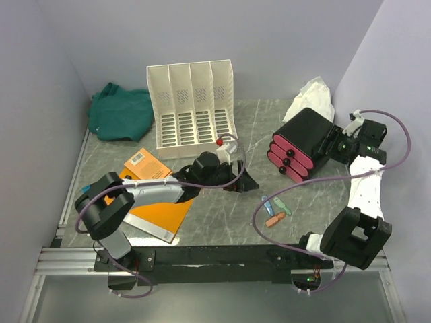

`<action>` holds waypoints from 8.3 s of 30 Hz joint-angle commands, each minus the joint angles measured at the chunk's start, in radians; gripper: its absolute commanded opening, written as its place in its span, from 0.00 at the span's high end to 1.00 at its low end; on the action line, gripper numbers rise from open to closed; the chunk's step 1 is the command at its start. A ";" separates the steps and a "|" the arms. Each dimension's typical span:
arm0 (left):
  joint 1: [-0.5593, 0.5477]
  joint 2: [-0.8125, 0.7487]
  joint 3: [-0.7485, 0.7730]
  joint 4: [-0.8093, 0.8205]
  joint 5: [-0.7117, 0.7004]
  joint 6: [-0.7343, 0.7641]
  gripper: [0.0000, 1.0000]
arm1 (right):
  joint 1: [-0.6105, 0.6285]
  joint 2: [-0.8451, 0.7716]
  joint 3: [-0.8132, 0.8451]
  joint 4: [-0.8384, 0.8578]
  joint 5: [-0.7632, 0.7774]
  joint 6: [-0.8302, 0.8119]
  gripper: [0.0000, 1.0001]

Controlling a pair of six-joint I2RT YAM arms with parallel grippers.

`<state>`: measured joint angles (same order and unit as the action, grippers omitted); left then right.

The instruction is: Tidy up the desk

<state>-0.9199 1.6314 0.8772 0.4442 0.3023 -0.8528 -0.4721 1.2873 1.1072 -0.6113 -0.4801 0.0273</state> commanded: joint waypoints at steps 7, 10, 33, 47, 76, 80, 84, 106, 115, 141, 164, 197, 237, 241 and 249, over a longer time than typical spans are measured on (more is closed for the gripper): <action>-0.002 0.149 0.200 0.011 0.009 0.080 0.01 | 0.133 0.029 -0.044 -0.122 -0.081 -0.018 0.27; 0.004 0.211 0.258 0.016 0.021 0.095 0.01 | 0.122 -0.028 -0.033 -0.136 -0.058 -0.056 0.23; 0.061 0.648 0.738 0.021 0.162 0.270 0.29 | 0.066 -0.342 -0.129 -0.176 -0.387 -0.363 0.14; 0.069 0.751 0.895 -0.030 0.120 0.293 0.49 | 0.039 -0.367 -0.135 -0.191 -0.431 -0.366 0.14; 0.067 0.246 0.215 0.113 0.052 0.284 0.36 | 0.276 -0.446 -0.184 -0.406 -0.215 -0.753 0.14; 0.069 0.156 0.168 0.080 -0.014 0.313 0.23 | 0.300 -0.477 -0.262 -0.409 -0.212 -0.906 0.12; 0.070 -0.009 0.060 0.027 -0.130 0.362 0.15 | 0.316 -0.465 -0.325 -0.397 -0.152 -1.000 0.12; 0.150 -1.047 -0.590 -0.400 -0.367 0.059 0.01 | 0.589 -0.270 -0.575 0.091 0.156 -0.891 0.35; 0.150 -1.228 -0.664 -0.469 -0.364 0.020 0.01 | 0.624 -0.192 -0.593 0.125 0.169 -0.899 0.39; 0.150 -1.111 -0.666 -0.343 -0.292 0.032 0.01 | 0.625 -0.250 -0.606 0.007 0.150 -1.017 0.97; 0.090 -0.776 -0.624 -0.098 -0.218 -0.083 0.00 | 0.791 -0.202 -0.184 0.145 0.217 -0.380 1.00; -0.092 -0.518 -0.544 -0.047 -0.371 -0.186 0.01 | 0.874 -0.408 -0.507 -0.110 0.144 -0.792 0.32; -0.094 -0.567 -0.577 -0.075 -0.408 -0.169 0.01 | 1.009 -0.128 -0.549 0.012 0.264 -0.719 0.38; -0.094 -0.565 -0.572 -0.075 -0.407 -0.164 0.00 | 1.012 -0.108 -0.544 0.002 0.262 -0.719 0.43; -0.094 -0.573 -0.577 -0.071 -0.404 -0.158 0.01 | 1.020 -0.111 -0.546 -0.024 0.218 -0.757 0.57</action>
<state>-1.0088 1.0809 0.3084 0.3500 -0.0952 -1.0336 0.5308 1.1694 0.5636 -0.5877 -0.2081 -0.7006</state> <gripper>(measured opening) 0.995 0.463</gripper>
